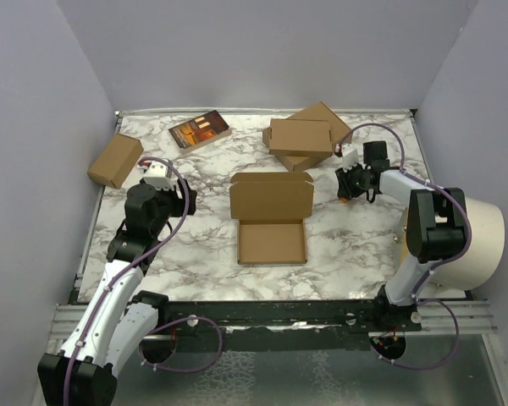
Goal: Fold the paper box
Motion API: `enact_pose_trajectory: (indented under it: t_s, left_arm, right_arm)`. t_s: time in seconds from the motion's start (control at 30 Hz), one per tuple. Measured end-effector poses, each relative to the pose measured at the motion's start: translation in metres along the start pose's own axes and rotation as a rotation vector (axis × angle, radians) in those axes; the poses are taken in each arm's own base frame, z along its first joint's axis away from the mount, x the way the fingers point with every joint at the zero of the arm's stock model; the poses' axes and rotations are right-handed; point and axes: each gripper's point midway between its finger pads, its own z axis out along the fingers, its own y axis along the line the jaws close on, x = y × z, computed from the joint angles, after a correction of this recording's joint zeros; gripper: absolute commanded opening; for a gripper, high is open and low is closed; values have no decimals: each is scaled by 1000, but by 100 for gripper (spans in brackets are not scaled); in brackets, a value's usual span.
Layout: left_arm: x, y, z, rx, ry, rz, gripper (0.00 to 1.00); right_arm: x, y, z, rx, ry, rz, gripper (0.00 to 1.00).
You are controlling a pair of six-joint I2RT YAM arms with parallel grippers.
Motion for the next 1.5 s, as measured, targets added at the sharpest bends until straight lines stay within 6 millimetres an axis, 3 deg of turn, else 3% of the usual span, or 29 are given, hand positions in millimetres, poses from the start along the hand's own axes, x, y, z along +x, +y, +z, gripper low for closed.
enact_pose_trajectory:
  t_s: [0.07,0.23,0.4,0.53,0.67,0.73,0.9,0.93,1.13,1.23,1.33,1.4,1.5]
  left_arm:
    - [0,0,0,0,0,0,68]
    - [-1,1,0,-6,-3,0,67]
    - [-2,2,-1,-14,-8,1,68]
    - [-2,3,-1,-15,-10,2,68]
    - [-2,3,-1,-16,-11,2,67]
    - [-3,4,-1,-19,-11,1,68]
    - [-3,5,-1,-21,-12,0,68]
    - [-3,5,-1,-22,-12,0,68]
    - [-3,6,-1,-27,-13,-1,68]
    - [-3,7,-1,-29,-13,-2,68]
    - [-3,9,-1,-33,-14,-4,68]
    - [-3,9,-1,-34,-14,-4,68]
    - [-3,9,-1,-34,-12,-5,68]
  right_arm:
    - [-1,-1,-1,1,6,-2,10]
    - [-7,-2,-7,0,9,-19,6]
    - [-31,15,-41,-68,-76,-129,6]
    - [-72,58,-100,-220,-306,-336,7]
    - [-86,114,-133,-425,-463,-531,8]
    - [-83,142,-130,-511,-481,-600,8]
    - [-47,249,-101,-794,-387,-779,10]
    - [-41,260,-94,-820,-363,-799,11]
    - [-21,287,-60,-805,-242,-864,14]
    - [-17,298,-47,-777,-209,-885,22]
    - [-11,303,-35,-750,-172,-891,40]
    - [-5,304,-24,-722,-133,-887,62]
    - [-4,301,-19,-692,-103,-851,74]
